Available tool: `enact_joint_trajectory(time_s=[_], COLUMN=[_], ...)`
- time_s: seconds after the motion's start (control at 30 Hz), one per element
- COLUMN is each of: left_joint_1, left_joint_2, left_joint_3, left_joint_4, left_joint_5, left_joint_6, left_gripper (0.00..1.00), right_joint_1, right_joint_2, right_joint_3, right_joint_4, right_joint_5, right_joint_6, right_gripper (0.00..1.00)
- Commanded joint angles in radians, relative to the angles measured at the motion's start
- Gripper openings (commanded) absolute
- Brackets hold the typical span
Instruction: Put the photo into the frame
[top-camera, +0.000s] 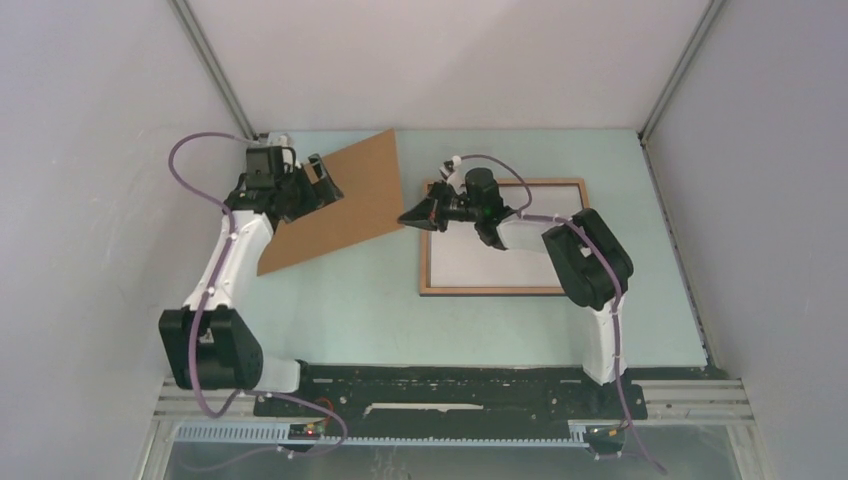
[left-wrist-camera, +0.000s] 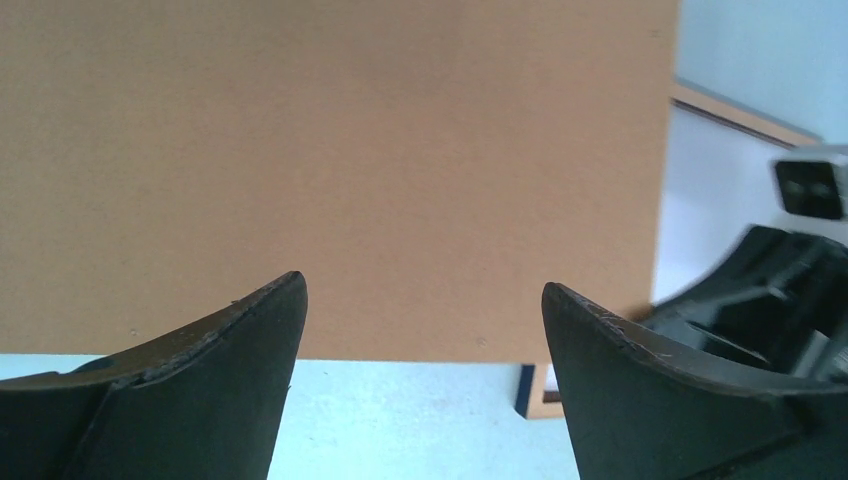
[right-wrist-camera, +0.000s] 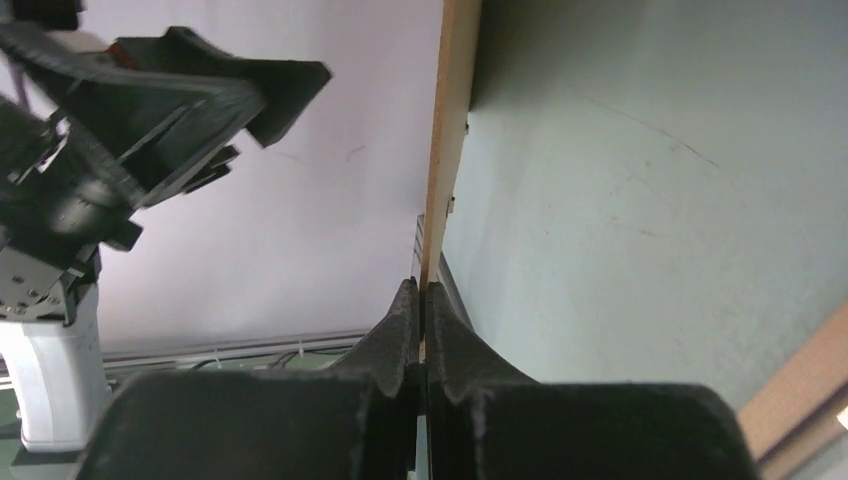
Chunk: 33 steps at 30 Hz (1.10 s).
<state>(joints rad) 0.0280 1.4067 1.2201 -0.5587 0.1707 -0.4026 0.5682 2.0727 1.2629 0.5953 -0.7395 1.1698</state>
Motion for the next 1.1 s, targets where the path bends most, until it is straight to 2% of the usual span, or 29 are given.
enact_joint_trajectory(time_s=[0.0,0.1,0.3,0.43,0.57,0.77,0.87,1.07], left_joint_1=[-0.020,-0.019,-0.090,-0.194,-0.327,-0.533,-0.583,-0.651], left_joint_2=[-0.117,-0.185,-0.286,-0.341,-0.381,-0.474,-0.506,-0.477], left_joint_3=[-0.055,-0.078,-0.130,-0.171,-0.209,-0.357,-0.409,-0.425], left_joint_4=[0.003,-0.006,-0.013,-0.017,-0.016,0.165,0.248,0.264], left_joint_5=[0.073,0.104,0.130,-0.021,-0.254,-0.481,-0.488,-0.416], left_joint_6=[-0.011,0.001,0.059,0.138,0.236,0.476,0.565,0.710], left_gripper=[0.95,0.95,0.96,0.99,1.00,1.00,1.00,1.00], right_joint_1=[-0.008,-0.013,-0.022,-0.026,-0.031,-0.037,-0.039,-0.043], right_joint_2=[-0.081,-0.116,-0.143,-0.150,-0.150,-0.141,-0.134,-0.136], right_joint_3=[-0.068,-0.104,-0.137,-0.147,-0.149,-0.149,-0.150,-0.148], right_joint_4=[0.037,0.029,0.045,0.054,0.055,0.080,0.093,0.102], right_joint_5=[-0.041,-0.040,-0.050,-0.055,-0.063,-0.070,-0.074,-0.078], right_joint_6=[-0.056,-0.074,-0.067,-0.055,-0.050,-0.030,-0.015,-0.002], right_gripper=[0.00,0.00,0.00,0.00,0.00,0.00,0.00,0.00])
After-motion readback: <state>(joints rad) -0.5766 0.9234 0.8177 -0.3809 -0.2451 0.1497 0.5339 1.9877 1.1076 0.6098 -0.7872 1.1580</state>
